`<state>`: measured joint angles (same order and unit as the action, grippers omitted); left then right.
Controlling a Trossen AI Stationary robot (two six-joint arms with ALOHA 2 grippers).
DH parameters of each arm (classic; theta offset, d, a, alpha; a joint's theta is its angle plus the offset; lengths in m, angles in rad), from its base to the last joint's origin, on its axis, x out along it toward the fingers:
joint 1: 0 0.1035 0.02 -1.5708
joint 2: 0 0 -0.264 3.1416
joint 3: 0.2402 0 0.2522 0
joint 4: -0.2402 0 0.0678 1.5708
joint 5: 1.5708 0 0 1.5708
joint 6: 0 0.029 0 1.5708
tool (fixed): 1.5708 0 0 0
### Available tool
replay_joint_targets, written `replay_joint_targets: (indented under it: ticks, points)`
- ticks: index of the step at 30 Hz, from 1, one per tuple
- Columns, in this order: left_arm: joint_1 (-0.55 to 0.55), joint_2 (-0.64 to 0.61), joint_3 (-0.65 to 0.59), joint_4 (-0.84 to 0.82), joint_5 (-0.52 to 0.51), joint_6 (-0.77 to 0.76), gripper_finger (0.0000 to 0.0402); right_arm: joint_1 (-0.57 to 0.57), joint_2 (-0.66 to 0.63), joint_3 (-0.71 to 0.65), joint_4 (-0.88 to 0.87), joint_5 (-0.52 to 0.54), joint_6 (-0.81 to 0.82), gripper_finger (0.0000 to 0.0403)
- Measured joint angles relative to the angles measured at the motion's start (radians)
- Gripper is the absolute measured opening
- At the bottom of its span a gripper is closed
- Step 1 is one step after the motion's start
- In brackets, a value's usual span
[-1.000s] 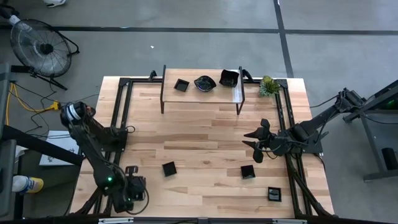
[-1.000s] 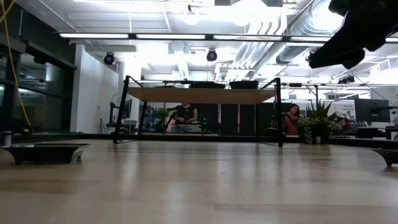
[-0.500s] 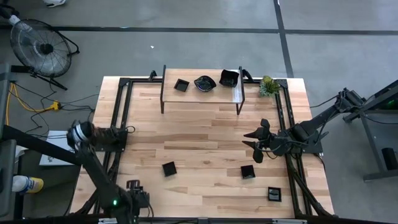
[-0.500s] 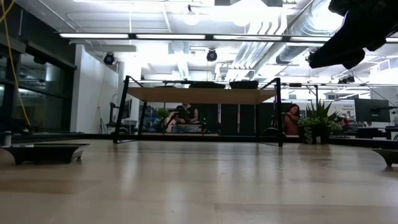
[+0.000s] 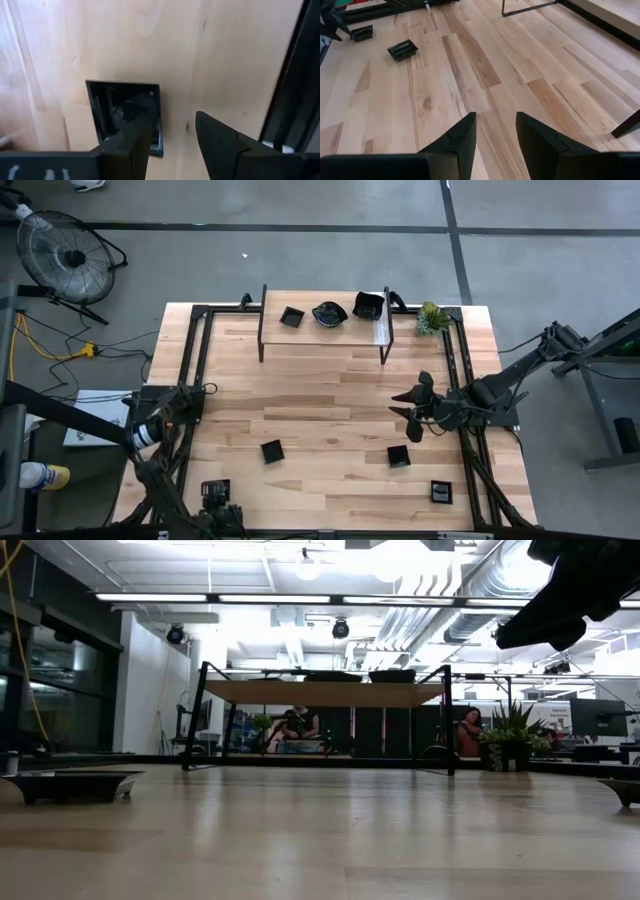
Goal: Pick & Place Mini shaped plates
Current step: Stack the square plate on top of the other square plate on the shelf
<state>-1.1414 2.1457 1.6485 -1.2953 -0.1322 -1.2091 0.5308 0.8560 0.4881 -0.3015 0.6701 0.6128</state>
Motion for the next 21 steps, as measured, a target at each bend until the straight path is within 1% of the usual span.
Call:
replay_joint_targets:
  ticks: [3,5,8,11,14,21]
  points:
    - [-0.006,0.023,0.001,-0.004,-0.001,-0.001,0.0149,0.000,0.013,0.000,0.001,-0.007,0.000,0.0134]
    - [-0.007,0.036,0.001,-0.008,0.022,-0.001,0.0149,0.000,0.025,0.000,0.000,-0.024,0.000,0.0134]
    - [-0.012,0.045,0.001,-0.020,0.027,-0.004,0.0149,0.000,0.047,0.000,0.004,-0.035,0.000,0.0134]
    - [-0.012,0.046,0.002,-0.027,0.019,-0.013,0.0149,0.000,0.068,0.000,0.014,-0.038,0.000,0.0134]
    - [-0.012,0.049,-0.001,-0.081,0.013,-0.028,0.0149,0.000,0.082,0.000,0.029,-0.036,-0.001,0.0134]
    - [-0.011,0.049,-0.001,-0.111,-0.005,-0.029,0.0149,0.000,0.086,0.000,0.037,-0.038,-0.008,0.0134]
